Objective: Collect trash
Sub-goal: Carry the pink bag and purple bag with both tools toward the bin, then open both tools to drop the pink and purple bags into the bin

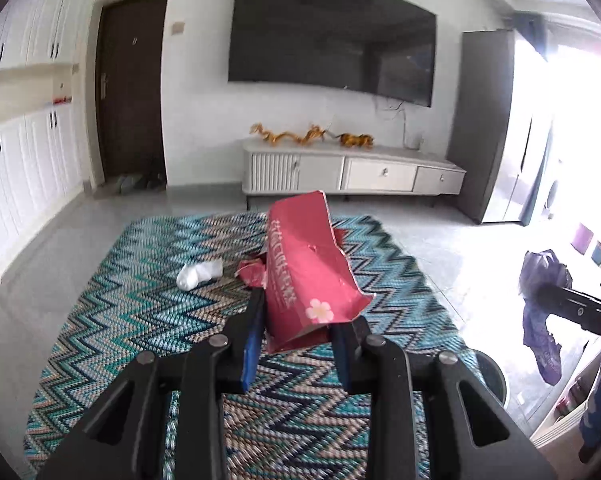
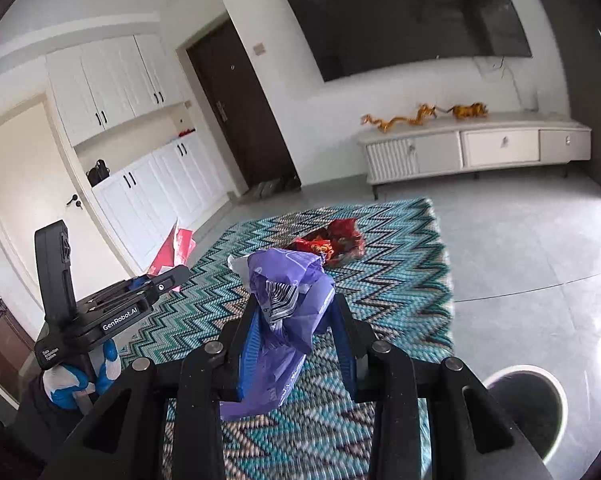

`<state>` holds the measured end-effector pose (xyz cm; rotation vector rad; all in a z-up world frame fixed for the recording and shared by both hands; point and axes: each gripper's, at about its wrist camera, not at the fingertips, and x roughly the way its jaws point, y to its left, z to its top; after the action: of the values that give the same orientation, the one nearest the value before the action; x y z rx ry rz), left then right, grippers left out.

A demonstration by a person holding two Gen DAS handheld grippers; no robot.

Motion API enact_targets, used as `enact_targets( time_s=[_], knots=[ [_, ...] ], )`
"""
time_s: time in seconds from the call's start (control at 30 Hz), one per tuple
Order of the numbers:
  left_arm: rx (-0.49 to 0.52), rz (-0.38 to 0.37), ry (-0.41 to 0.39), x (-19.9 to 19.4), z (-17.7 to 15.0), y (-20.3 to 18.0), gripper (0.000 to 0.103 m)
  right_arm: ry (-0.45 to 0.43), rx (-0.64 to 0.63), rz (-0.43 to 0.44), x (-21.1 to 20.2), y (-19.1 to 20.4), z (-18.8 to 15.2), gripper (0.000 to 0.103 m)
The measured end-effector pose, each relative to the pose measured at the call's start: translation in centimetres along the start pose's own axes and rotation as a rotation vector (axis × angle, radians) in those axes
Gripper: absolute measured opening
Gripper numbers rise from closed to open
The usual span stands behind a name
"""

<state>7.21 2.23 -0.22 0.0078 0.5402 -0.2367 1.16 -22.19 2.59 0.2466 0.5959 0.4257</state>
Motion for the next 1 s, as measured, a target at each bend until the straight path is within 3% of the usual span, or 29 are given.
enact_targets(
  time_s=[0.23,0.5,0.73,1.0],
  knots=[
    [0.116,-0.012,-0.061,-4.2,-0.7,-5.4,0.029,-0.046,-0.007,-0.047,-4.9,-0.3,-2.0,0.032],
    [0.219,-0.072,-0.086,-6.0,-0.7,-11.9,0.029,-0.137,0.028,-0.106,-10.4,-2.5,-3.2,0.032],
    [0.317,-0.127,-0.065,-5.2,-1.1,-17.9,0.029,-0.173,0.102,-0.146,-12.9,-6.1,-4.9,0.032],
    [0.412,-0.198,0.007,-1.7,-2.0,-23.7,0.029,-0.164,0.231,-0.224,-13.5,-12.1,-6.7,0.032]
  ],
)
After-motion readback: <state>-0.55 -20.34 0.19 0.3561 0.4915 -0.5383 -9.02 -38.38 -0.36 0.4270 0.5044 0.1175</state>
